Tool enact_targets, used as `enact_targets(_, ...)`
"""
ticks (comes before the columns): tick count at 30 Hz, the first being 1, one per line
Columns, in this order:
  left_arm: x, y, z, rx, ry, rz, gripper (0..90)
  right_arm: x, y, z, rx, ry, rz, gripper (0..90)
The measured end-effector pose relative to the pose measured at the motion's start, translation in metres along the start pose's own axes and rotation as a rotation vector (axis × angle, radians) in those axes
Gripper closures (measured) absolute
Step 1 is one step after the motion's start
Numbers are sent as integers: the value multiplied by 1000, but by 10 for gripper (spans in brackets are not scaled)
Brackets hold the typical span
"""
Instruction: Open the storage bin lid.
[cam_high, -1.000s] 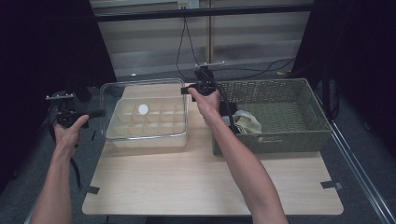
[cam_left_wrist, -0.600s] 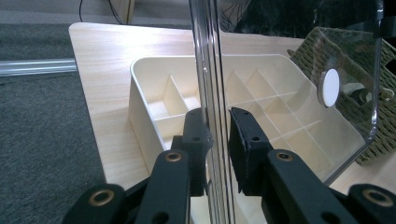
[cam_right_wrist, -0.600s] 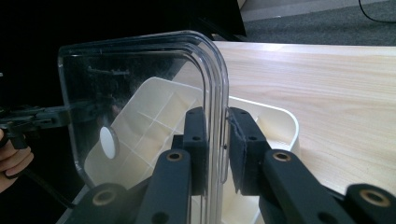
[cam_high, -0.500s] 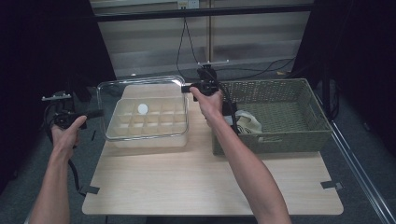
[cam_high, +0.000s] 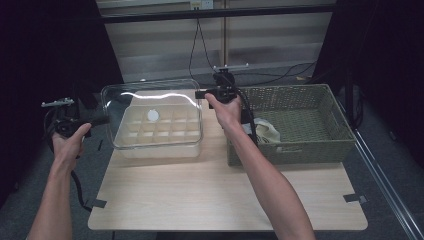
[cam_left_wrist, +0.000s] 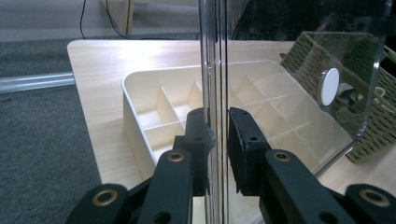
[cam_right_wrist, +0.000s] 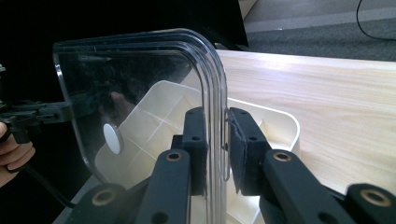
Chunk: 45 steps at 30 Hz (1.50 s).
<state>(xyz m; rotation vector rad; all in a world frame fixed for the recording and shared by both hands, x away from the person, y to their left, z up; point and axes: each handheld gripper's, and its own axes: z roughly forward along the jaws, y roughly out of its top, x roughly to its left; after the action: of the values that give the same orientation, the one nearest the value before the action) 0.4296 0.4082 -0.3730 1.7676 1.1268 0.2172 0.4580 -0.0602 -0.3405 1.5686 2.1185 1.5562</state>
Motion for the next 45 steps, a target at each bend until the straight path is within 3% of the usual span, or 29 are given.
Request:
enact_targets(10,-9,2,-15,-26,-13,28,787,8,0,-11,-20,6,-12,776)
enact_targets(30,-27,-19,-37,-50,-7,47,788,25,-21,-29,-34,34,-45,776)
enact_targets(45,-41,-35,-49,-47,7,72,790,25,-44,-35,-15,49,-48,776)
